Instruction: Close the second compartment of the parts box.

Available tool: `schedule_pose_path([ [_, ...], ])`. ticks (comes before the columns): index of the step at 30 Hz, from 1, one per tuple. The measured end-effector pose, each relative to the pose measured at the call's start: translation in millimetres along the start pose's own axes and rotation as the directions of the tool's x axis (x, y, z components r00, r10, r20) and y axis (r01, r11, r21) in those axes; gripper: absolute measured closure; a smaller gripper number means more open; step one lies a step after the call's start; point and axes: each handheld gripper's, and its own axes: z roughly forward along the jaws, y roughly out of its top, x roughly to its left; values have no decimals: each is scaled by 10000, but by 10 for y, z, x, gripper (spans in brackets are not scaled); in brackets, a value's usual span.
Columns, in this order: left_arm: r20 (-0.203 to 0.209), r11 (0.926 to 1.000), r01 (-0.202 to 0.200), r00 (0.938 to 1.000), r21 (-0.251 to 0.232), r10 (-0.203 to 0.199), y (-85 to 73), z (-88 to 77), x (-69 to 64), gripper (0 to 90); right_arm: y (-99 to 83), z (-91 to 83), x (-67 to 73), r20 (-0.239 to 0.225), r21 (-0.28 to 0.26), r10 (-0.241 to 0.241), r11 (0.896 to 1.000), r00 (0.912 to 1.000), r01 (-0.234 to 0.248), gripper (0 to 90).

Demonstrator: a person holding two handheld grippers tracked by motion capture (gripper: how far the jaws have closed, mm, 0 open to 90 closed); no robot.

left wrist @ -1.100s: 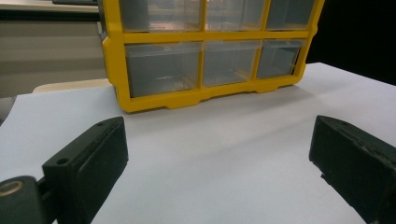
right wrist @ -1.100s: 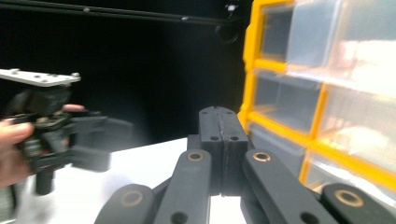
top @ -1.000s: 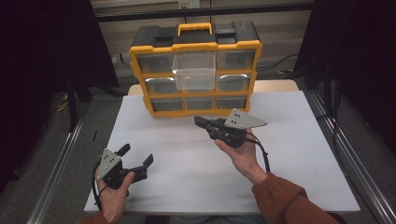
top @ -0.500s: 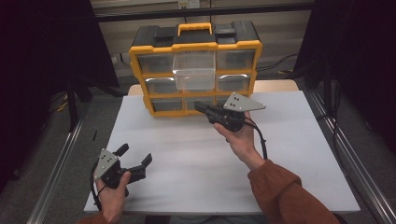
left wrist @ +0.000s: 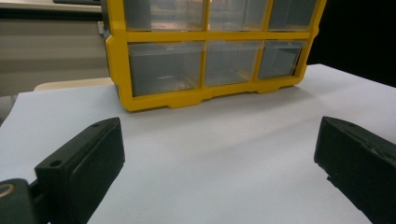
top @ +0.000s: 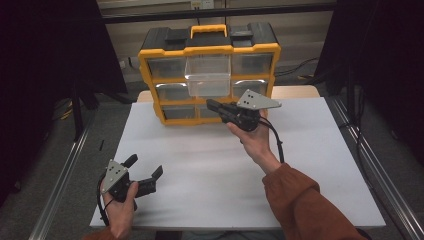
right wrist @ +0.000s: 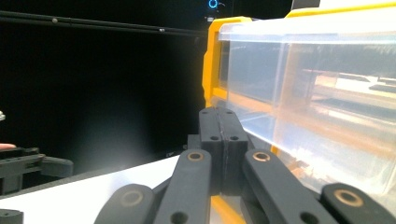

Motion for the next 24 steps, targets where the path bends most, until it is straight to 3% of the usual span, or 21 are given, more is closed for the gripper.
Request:
schedule_pose_path([
  [15,150,10000,-28,9999,-92,30,2,0,-8,23,24,98,-154,346,183,-105,9998,9993,99,900],
  [24,36,9997,-204,9998,146,203,1,-6,-1,24,34,130,-229,644,222,-165,9996,9978,151,900],
])
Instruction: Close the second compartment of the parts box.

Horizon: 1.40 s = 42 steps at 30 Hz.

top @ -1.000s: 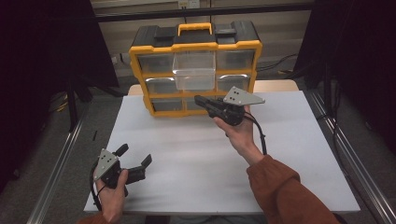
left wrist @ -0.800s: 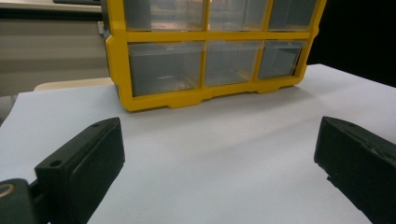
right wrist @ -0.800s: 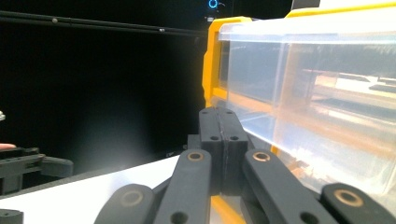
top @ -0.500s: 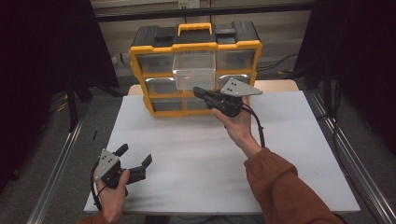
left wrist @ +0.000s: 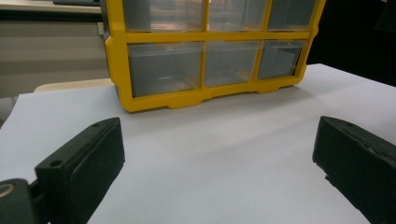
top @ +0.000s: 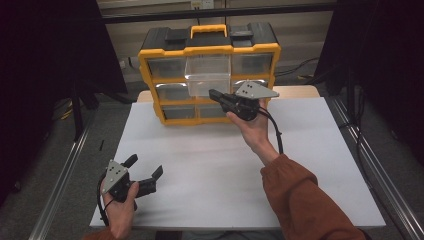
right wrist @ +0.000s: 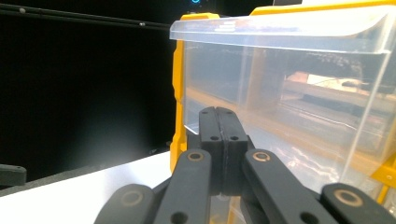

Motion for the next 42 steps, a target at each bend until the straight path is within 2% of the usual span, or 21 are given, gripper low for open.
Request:
schedule_pose_path([
  [1,-5,9998,140,9999,-107,-140,-2,9,-12,24,5,3,-9,-5,-4,-17,10000,10000,17,900],
  [8,21,9998,156,9999,-88,-156,-4,10,-6,24,-6,25,-48,217,-8,26,10000,9998,-26,900],
  [12,105,9997,196,9998,-110,-195,-6,15,-5,24,4,8,-84,278,-272,267,9993,9993,-260,900],
  [16,14,9998,169,9999,-106,-169,-4,10,-12,24,13,1,-76,356,-205,38,9998,9994,-31,900],
  [26,47,9998,186,9998,-113,-186,-6,13,-12,24,22,19,-92,401,-202,28,9998,9992,-20,900],
  [29,24,10000,2,10000,22,-3,-3,-2,5,24,14,26,-119,426,-293,175,9994,9989,-163,900],
  [31,13,9998,163,9999,-99,-163,-5,4,-3,24,15,29,-116,423,-277,96,9996,9991,-84,900],
  [35,35,9998,153,9999,-93,-152,-3,4,-7,24,22,36,-116,520,-272,74,9996,9986,-60,900],
  [37,40,10000,18,10000,16,-18,-2,-2,4,24,23,37,-120,483,-240,92,9997,9988,-80,900],
  [38,17,9999,131,9999,-55,-130,-5,4,-1,24,22,39,-123,504,-246,89,9997,9987,-76,900],
  [40,0,10000,34,10000,9,-34,-3,-1,6,24,19,44,-132,528,-274,104,9996,9986,-89,900],
  [42,17,9999,152,9999,-79,-152,-5,5,-3,24,17,49,-138,520,-296,139,9995,9985,-124,900],
])
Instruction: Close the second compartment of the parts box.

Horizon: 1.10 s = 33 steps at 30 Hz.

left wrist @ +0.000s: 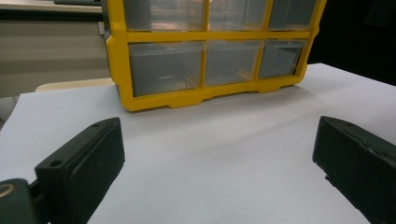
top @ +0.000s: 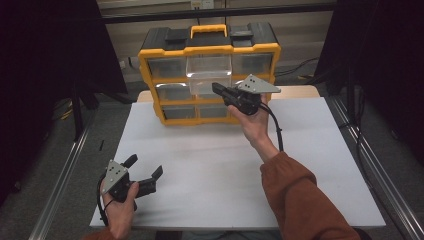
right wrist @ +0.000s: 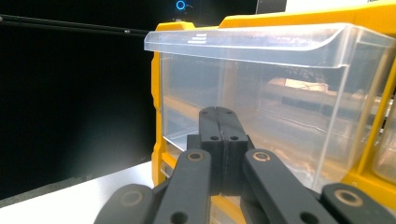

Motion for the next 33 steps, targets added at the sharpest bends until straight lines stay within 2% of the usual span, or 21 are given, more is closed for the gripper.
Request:
schedule_pose_path([
  [2,-89,9999,-111,9999,87,111,1,-9,7,24,2,5,0,22,25,13,10000,10000,-13,900],
  [3,38,9998,-149,9999,125,149,1,-7,15,24,3,8,0,37,42,-9,10000,10000,9,900],
  [5,0,10000,1,10000,45,-1,-1,-2,2,24,6,13,-4,26,62,-51,10000,10000,51,900],
  [13,12,9998,-156,9999,135,156,2,-8,13,24,14,37,-19,89,99,-52,9999,9999,51,900],
  [20,15,10000,65,10000,-10,-65,-1,-1,-2,24,10,58,-26,116,109,-62,9999,9999,61,900],
  [23,-63,9999,-113,9999,84,114,2,-10,9,24,13,71,-28,162,141,-83,9999,9998,81,900],
  [25,-44,9999,86,10000,-72,-86,0,0,-5,24,14,76,-31,177,149,-101,9998,9998,99,900],
  [33,-49,10000,12,10000,-8,-12,0,-5,0,24,2,87,-48,259,154,-75,9999,9996,71,900],
])
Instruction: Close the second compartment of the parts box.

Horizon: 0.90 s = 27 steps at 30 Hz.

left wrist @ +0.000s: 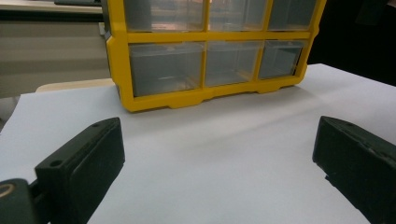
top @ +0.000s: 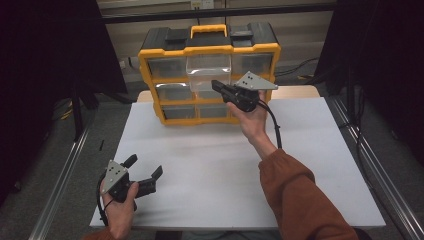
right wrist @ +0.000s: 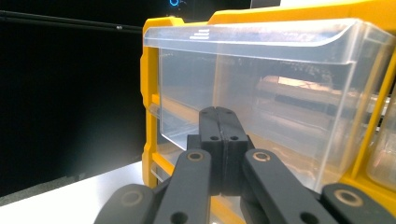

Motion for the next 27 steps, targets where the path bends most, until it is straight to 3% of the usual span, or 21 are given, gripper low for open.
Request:
schedule_pose_path([
  [27,12,10000,3,10000,-4,-3,1,-2,1,24,-8,84,-73,156,115,-51,9999,9999,49,900],
])
